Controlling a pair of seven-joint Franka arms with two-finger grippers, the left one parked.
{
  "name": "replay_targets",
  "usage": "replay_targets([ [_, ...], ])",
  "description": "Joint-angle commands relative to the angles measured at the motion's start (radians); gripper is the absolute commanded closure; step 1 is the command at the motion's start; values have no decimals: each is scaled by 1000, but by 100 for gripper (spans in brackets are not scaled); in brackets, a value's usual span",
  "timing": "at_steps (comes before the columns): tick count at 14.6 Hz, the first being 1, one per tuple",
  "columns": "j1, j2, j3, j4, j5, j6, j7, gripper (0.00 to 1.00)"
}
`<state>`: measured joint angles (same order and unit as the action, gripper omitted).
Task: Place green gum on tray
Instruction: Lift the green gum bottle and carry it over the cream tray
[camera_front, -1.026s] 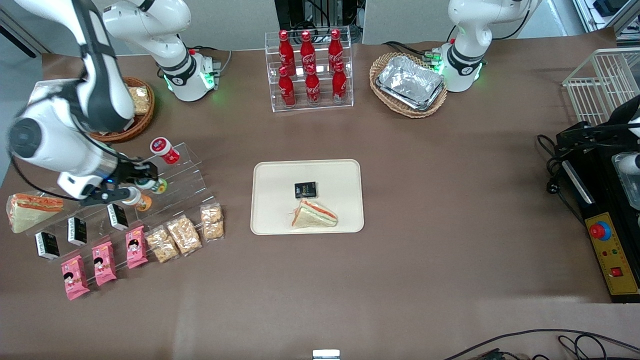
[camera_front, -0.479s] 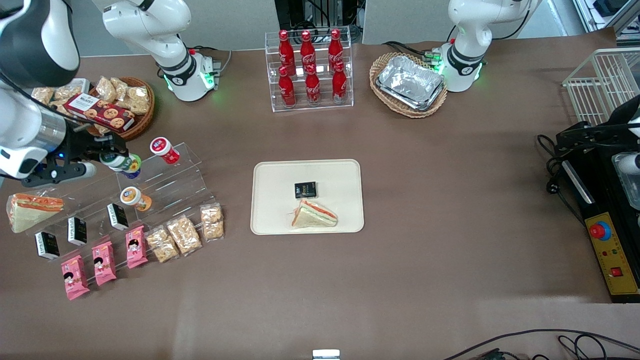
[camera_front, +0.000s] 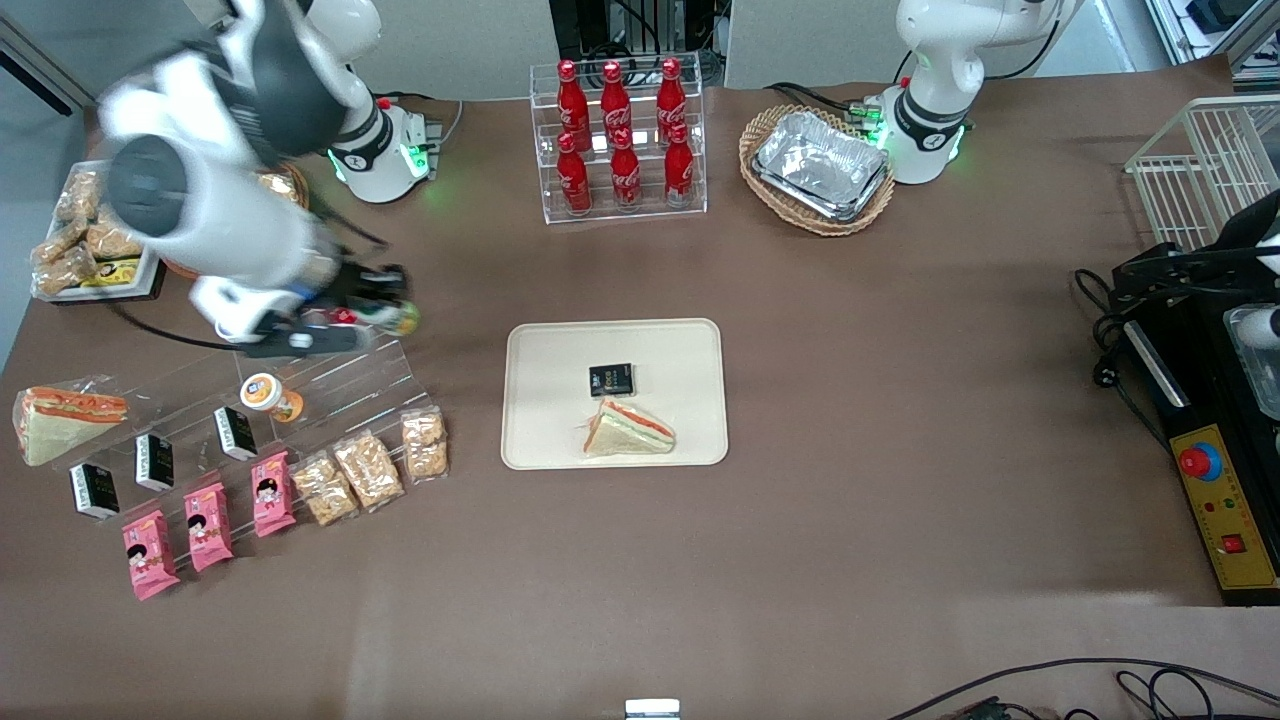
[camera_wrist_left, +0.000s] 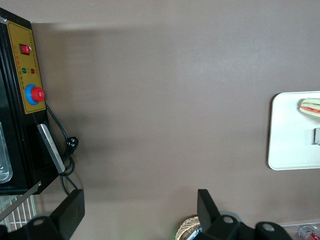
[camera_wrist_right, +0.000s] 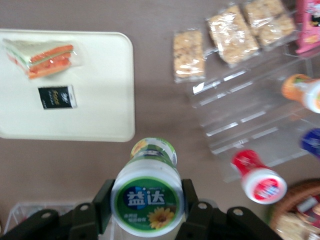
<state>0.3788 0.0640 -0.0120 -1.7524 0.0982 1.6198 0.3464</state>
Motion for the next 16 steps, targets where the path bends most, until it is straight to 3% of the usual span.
replay_targets([
  [1,106,-1,-10,-154,17,208,158,71],
  [9,276,128,-10,-309,15,575,270,71],
  [16,310,296,-8,-332,12,782,258,71],
])
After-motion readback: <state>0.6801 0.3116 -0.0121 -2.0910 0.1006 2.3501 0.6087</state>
